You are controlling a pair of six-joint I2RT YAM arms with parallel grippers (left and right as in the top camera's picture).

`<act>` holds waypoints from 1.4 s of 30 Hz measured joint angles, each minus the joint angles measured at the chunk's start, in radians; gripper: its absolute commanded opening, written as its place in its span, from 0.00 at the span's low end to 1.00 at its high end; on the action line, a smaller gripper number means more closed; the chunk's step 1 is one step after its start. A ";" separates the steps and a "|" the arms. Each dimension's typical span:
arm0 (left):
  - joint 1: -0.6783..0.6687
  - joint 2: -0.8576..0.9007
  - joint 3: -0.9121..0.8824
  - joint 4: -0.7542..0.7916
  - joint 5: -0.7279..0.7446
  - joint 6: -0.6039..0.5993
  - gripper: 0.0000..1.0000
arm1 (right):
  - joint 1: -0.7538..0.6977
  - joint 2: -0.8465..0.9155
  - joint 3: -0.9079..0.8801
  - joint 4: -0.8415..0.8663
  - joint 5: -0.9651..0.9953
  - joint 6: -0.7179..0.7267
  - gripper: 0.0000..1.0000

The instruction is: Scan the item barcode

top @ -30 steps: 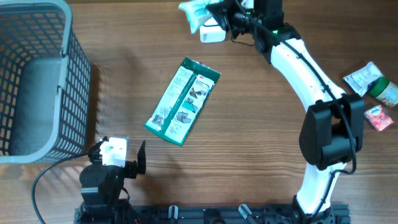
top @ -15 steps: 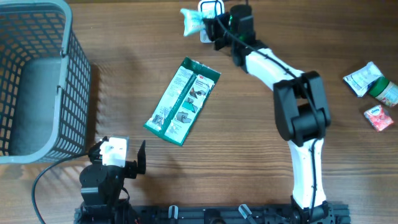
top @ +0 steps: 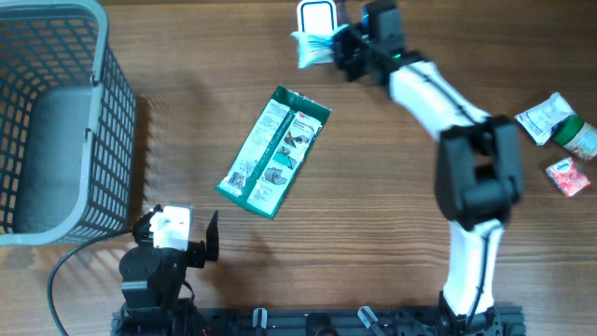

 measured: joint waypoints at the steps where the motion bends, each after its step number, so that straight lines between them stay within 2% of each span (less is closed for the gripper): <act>1: 0.000 0.000 0.000 -0.001 0.000 0.000 1.00 | -0.029 -0.044 0.002 -0.097 0.000 -0.035 0.04; 2: 0.000 0.000 0.000 0.000 0.000 0.000 1.00 | -0.047 -0.070 0.002 -0.151 0.004 -0.051 0.04; 6: 0.000 0.000 0.000 0.000 0.000 0.000 1.00 | -0.213 -0.257 0.016 -0.549 0.093 -0.222 0.04; 9: 0.000 0.000 0.000 0.000 0.000 0.000 1.00 | -0.343 -0.293 0.019 -0.732 0.182 -0.305 0.04; 12: 0.000 0.000 0.000 0.000 0.000 0.000 1.00 | -0.476 -0.291 -0.021 -0.787 0.276 -0.391 0.04; 15: 0.000 0.000 0.000 0.000 0.000 0.000 1.00 | -0.571 -0.291 -0.089 -0.764 0.341 -0.445 0.06; 16: 0.000 0.000 0.000 0.000 0.000 0.000 1.00 | -0.608 -0.291 -0.127 -0.743 0.370 -0.461 0.22; 17: 0.000 0.000 0.000 0.000 0.000 0.000 1.00 | -0.630 -0.290 -0.149 -0.731 0.387 -0.468 0.45; 18: 0.000 0.000 0.000 0.000 0.000 0.000 1.00 | -0.657 -0.290 -0.176 -0.712 0.402 -0.477 0.56; 20: 0.000 0.000 0.000 0.000 0.000 0.000 1.00 | -0.699 -0.289 -0.208 -0.686 0.415 -0.491 1.00; 23: 0.000 0.000 0.000 0.000 0.000 0.000 1.00 | -0.754 -0.289 -0.211 -0.632 0.369 -0.564 1.00; 26: 0.000 0.000 0.000 0.000 0.000 0.000 1.00 | -0.772 -0.289 -0.175 -0.636 0.241 -0.630 1.00; 31: 0.000 0.000 0.000 0.000 0.000 0.000 1.00 | -0.712 -0.312 -0.094 -0.770 -0.037 -0.649 1.00; 33: 0.000 0.000 0.000 0.000 0.000 0.000 1.00 | -0.650 -0.332 -0.089 -0.819 -0.112 -0.646 1.00; 36: 0.000 0.000 0.000 0.000 0.000 0.000 1.00 | -0.481 -0.347 -0.088 -0.839 -0.186 -0.645 1.00; 40: 0.000 0.000 0.000 0.000 0.000 0.000 1.00 | -0.190 -0.347 -0.089 -0.712 -0.168 -0.628 1.00; 42: 0.000 0.000 0.000 0.000 0.000 0.000 1.00 | -0.055 -0.346 -0.089 -0.696 -0.124 -0.571 1.00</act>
